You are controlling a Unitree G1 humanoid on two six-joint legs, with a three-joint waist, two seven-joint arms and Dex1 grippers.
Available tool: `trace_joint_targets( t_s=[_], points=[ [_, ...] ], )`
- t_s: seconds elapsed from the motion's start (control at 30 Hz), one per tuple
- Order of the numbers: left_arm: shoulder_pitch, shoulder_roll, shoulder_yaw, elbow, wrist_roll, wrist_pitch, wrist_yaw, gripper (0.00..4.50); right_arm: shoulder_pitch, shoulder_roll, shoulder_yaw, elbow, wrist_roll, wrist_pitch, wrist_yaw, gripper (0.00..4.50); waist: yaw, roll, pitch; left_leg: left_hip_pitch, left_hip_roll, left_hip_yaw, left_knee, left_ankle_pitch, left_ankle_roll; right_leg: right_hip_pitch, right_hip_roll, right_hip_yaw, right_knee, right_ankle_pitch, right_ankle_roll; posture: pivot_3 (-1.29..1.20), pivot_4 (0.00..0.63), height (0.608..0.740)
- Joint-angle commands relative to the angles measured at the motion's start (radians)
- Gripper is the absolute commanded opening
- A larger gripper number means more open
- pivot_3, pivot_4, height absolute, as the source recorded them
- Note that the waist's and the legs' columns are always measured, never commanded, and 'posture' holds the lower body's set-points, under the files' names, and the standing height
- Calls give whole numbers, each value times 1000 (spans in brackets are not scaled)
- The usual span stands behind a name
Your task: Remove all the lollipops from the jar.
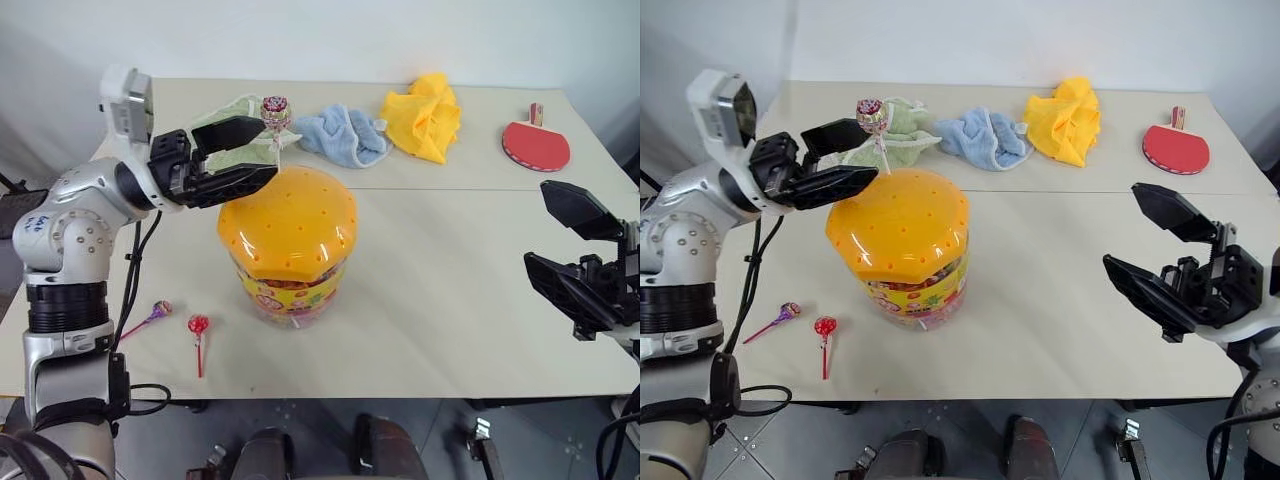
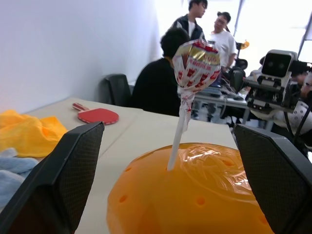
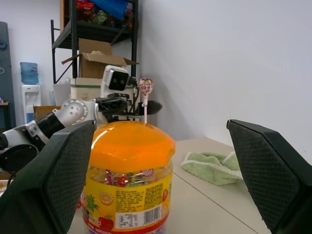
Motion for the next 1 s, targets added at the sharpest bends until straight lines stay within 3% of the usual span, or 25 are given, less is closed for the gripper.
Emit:
trace_joint_targets(
  t_s=[0.03,0.07,0.17,0.6,0.8,1.0],
  points=[
    [-46,-9,-12,15,20,-11,-21,4495,-9,6,-13,-36,9,-11,-17,4500,5,0,0,0,0,0,0,0,0,0,0,0,0,0,0,0,150,740],
    [-57,-14,-16,22,16,0,-26,4495,-14,8,-8,-41,4,-13,-25,4500,6,0,0,0,0,0,0,0,0,0,0,0,0,0,0,0,150,740],
    [-86,-30,-10,41,8,13,-29,3938,-26,16,9,-59,-7,-17,-52,4500,9,0,0,-1,0,0,1,0,0,0,0,0,-1,0,0,0,150,740],
    [-114,-41,-16,80,8,46,-103,35,-75,49,75,-93,-30,-19,-122,4500,9,0,0,-1,0,-2,2,0,0,0,0,0,0,0,0,0,150,740],
    [-145,-71,46,117,-12,34,-55,35,-95,62,95,-100,-4,-5,-127,4500,8,0,0,-2,0,-3,3,0,0,0,0,-1,0,0,0,0,150,740],
    [-180,-51,191,164,-81,63,51,35,-135,52,133,-79,-15,-2,-98,4500,6,0,0,-2,0,-3,3,0,0,0,0,-1,0,0,0,0,150,740]
  ],
)
